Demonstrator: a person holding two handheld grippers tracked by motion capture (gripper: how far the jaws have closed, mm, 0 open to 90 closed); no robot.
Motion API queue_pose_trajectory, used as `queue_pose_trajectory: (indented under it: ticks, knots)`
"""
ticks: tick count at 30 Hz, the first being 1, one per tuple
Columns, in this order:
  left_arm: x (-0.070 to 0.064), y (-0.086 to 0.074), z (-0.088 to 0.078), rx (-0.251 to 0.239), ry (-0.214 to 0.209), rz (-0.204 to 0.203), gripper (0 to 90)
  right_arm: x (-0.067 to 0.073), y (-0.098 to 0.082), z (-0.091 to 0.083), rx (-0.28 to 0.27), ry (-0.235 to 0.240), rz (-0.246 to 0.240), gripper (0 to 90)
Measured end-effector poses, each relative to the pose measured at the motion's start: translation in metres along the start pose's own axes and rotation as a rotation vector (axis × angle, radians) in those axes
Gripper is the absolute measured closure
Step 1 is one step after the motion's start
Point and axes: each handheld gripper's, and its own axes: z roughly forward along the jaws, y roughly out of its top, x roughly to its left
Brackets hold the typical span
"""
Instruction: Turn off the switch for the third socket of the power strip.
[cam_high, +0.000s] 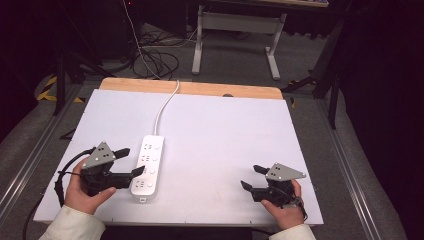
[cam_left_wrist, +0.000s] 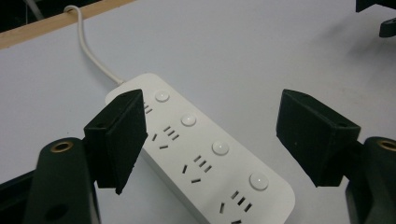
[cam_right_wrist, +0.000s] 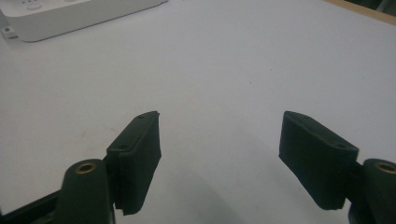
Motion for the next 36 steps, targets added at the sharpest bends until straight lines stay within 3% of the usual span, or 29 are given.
queue_pose_trajectory:
  ticks: [8, 19, 23, 29, 36]
  knots:
    - [-0.004, 0.008, 0.009, 0.005, -0.018, 0.002, 25.8, 0.000, 0.000, 0.000, 0.003, 0.002, 0.001, 29.6]
    - [-0.008, 0.017, 0.024, 0.022, -0.043, 0.033, 25.8, 0.000, 0.000, 0.001, 0.005, 0.005, -0.001, 29.6]
    - [-0.011, 0.021, 0.030, 0.029, -0.076, 0.027, 25.7, 0.000, 0.000, 0.001, 0.005, 0.006, -0.001, 29.6]
    - [-0.015, 0.024, 0.037, 0.031, -0.087, 0.035, 25.8, 0.000, 0.000, 0.001, 0.007, 0.011, -0.003, 29.9]
    - [-0.015, 0.025, 0.037, 0.024, -0.098, 0.044, 36.5, 0.000, 0.000, 0.001, 0.008, 0.015, -0.001, 30.4]
